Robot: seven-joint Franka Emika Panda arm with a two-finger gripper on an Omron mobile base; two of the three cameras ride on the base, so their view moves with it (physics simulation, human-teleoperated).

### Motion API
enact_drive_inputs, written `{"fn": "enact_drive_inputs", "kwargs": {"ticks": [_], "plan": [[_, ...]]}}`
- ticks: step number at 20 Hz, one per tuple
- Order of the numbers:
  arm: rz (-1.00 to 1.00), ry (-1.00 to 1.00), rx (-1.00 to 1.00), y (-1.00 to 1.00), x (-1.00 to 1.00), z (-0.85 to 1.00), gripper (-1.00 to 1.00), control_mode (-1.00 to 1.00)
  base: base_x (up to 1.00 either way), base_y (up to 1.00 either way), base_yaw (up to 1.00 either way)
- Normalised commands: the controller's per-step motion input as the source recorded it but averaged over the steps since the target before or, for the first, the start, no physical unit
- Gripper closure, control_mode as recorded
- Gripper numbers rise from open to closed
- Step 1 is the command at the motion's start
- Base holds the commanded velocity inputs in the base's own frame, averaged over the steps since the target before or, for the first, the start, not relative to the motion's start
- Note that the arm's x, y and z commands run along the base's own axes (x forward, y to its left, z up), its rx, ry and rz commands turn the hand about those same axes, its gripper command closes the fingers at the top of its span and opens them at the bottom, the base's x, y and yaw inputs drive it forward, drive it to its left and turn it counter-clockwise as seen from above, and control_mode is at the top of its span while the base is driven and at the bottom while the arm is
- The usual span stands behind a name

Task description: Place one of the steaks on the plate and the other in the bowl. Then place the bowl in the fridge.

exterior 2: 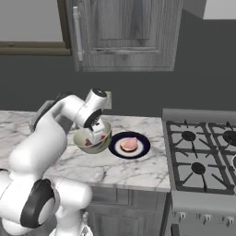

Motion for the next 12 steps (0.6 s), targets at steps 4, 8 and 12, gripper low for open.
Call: {"fn": "enact_drive_inputs", "kwargs": {"ticks": [4,8,12], "plan": [[0.00,-0.05,0.00,-0.19,-0.90,0.66,-1.00,-1.00,0.00,0.00,0.00],[0.03,-0.09,-0.11,-0.01,-0.83,0.33,-1.00,-1.00,0.00,0.00,0.00],[0.09,-0.21,-0.13,0.00,-0.60,0.28,-1.00,-1.00,0.00,0.00,0.00]]}}
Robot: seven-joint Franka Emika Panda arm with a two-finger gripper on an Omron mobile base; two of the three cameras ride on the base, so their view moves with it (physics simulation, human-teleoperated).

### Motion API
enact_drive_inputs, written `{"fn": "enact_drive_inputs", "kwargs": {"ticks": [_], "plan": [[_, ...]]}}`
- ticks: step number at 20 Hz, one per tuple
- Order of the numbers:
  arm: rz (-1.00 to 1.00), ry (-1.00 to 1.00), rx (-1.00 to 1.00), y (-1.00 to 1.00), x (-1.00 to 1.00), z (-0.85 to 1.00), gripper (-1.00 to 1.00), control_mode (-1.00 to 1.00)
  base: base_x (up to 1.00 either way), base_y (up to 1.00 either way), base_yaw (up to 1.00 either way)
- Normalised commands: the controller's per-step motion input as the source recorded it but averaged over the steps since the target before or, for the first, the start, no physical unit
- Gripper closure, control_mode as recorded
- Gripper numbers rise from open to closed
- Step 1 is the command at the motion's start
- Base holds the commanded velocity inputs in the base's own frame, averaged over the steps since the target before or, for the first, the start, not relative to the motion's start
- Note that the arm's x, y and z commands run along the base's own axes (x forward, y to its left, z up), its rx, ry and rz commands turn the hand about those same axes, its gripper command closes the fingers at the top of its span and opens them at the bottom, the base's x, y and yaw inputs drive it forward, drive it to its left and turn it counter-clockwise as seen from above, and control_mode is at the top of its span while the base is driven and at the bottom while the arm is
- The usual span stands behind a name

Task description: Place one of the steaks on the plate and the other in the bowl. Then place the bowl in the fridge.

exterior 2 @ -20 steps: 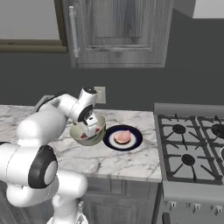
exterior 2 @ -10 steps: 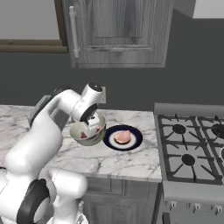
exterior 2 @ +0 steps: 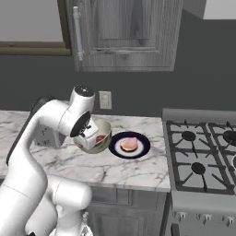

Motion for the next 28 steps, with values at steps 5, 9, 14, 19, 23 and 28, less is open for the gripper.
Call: {"fn": "enact_drive_inputs", "kwargs": {"ticks": [5,9,14,19,23,28], "plan": [[0.11,-0.23,-0.05,0.00,-0.14,0.41,-1.00,-1.00,0.00,0.00,0.00],[0.13,-0.23,-0.09,0.00,-0.18,0.37,-1.00,-1.00,0.00,0.00,0.00],[0.07,-0.04,-0.15,0.00,-0.28,0.51,-1.00,-1.00,0.00,0.00,0.00],[0.04,-0.09,-0.10,0.00,-0.12,0.33,-1.00,-1.00,0.00,0.00,0.00],[0.01,-0.07,-0.07,0.00,-0.28,0.08,-1.00,1.00,-0.20,-0.12,-0.01],[0.00,0.00,0.00,0.00,0.00,0.00,-1.00,1.00,-0.25,-0.90,-0.29]]}}
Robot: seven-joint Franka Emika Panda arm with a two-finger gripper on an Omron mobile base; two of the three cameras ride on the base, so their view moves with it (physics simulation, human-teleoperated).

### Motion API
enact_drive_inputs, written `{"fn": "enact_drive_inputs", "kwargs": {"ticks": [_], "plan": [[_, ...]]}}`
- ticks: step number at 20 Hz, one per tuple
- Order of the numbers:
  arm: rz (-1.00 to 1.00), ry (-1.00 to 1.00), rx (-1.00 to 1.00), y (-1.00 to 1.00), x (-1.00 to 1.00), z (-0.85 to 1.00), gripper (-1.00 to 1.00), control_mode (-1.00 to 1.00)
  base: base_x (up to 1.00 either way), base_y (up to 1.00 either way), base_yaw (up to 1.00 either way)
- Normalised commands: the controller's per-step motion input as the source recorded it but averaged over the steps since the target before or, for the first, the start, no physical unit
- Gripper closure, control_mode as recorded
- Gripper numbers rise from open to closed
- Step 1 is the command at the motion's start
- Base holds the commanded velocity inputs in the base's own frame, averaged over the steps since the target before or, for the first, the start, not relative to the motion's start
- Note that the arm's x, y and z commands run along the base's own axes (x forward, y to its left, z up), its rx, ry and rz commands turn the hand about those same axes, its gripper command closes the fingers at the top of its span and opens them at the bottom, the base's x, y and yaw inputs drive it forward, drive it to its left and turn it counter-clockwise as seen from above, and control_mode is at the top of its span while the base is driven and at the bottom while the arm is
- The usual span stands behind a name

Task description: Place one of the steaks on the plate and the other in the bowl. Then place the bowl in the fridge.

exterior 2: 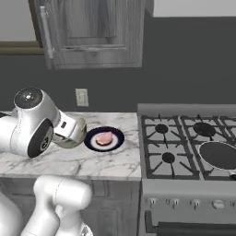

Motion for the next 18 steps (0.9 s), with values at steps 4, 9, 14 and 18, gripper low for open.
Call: {"fn": "enact_drive_inputs", "kwargs": {"ticks": [4,9,14,18], "plan": [[0.00,0.00,0.00,0.00,0.00,0.00,-1.00,1.00,-0.18,-0.96,-0.53],[0.00,0.00,0.00,0.00,0.00,0.00,-1.00,1.00,0.01,-0.10,-0.97],[0.00,0.00,0.00,0.00,0.00,0.00,-1.00,1.00,0.00,0.00,-1.00],[0.00,0.00,0.00,0.00,0.00,0.00,-1.00,1.00,0.00,0.00,-1.00]]}}
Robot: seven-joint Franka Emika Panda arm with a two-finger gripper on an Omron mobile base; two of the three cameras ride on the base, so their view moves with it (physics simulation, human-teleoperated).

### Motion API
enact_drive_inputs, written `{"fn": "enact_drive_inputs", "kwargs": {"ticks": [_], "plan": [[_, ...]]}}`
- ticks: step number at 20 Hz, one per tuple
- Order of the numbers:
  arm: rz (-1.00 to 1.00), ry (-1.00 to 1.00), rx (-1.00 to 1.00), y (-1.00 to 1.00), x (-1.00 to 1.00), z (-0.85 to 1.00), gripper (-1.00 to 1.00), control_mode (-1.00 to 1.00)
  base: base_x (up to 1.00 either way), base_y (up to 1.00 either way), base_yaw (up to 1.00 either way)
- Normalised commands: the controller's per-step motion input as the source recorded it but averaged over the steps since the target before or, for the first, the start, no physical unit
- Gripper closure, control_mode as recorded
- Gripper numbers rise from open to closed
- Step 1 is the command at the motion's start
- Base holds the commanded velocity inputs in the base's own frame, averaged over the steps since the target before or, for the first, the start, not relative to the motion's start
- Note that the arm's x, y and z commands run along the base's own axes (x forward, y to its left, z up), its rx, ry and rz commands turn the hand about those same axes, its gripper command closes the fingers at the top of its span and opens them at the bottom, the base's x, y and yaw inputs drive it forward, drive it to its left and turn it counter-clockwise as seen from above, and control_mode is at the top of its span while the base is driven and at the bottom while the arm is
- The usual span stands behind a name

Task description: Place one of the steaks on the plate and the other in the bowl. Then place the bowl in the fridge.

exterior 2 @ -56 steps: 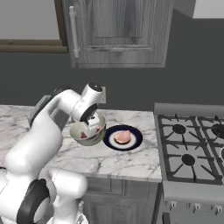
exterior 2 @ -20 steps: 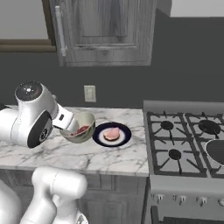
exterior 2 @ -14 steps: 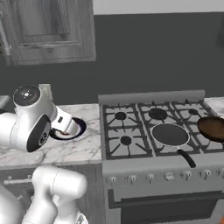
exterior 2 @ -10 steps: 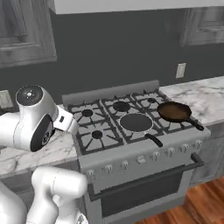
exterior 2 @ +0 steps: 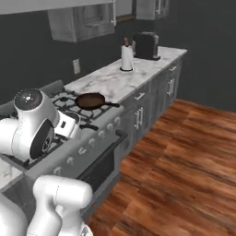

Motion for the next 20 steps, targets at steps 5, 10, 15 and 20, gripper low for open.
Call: {"fn": "enact_drive_inputs", "kwargs": {"ticks": [5,10,15,20], "plan": [[0.00,0.00,0.00,0.00,0.00,0.00,-1.00,1.00,0.00,0.00,-1.00],[0.00,0.00,0.00,0.00,0.00,0.00,-1.00,1.00,0.00,-0.10,-0.97],[0.00,0.00,0.00,0.00,0.00,0.00,-1.00,1.00,0.00,-0.01,-1.00],[0.00,0.00,0.00,0.00,0.00,0.00,-1.00,1.00,0.00,0.00,-1.00]]}}
